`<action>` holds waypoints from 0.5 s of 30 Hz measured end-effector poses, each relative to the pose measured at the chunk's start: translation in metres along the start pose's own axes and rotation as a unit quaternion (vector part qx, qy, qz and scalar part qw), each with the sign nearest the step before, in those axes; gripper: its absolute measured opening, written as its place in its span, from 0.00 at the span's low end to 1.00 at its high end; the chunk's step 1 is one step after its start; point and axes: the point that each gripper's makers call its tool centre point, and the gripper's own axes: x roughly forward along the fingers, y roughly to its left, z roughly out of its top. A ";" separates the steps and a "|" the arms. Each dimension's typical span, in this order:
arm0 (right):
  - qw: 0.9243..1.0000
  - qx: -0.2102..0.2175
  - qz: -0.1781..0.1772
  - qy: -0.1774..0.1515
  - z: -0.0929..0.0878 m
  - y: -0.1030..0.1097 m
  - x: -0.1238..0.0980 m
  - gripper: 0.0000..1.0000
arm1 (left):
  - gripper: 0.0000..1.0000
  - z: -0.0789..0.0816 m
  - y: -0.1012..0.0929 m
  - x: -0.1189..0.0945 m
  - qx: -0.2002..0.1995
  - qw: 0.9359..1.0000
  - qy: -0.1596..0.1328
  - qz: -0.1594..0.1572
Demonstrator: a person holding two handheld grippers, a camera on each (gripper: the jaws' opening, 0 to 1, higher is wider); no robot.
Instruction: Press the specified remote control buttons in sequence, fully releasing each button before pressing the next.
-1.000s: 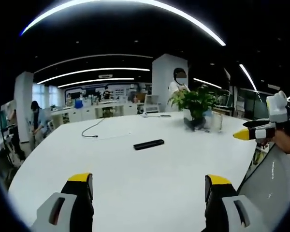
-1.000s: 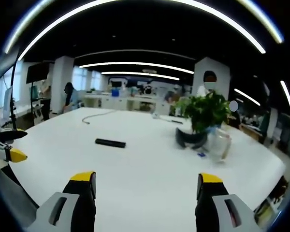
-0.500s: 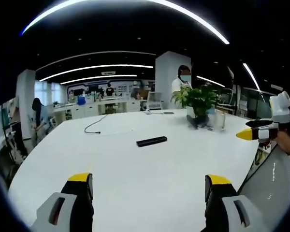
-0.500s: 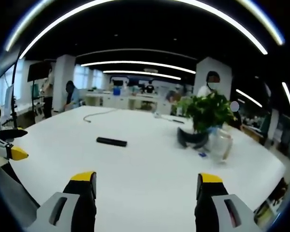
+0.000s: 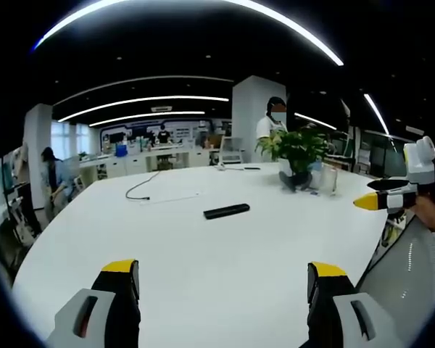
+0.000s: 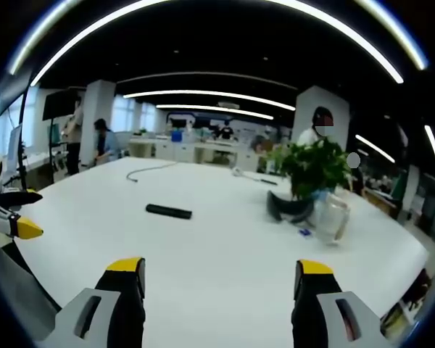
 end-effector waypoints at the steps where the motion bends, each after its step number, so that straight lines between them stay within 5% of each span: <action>1: 1.000 0.000 0.000 0.001 0.000 0.000 0.000 0.83 | 1.00 0.000 0.000 0.000 -0.001 1.000 0.000 0.000; 15: 1.000 -0.002 0.000 0.002 0.000 0.001 -0.001 0.82 | 1.00 -0.002 0.001 0.000 0.001 1.000 0.007 0.001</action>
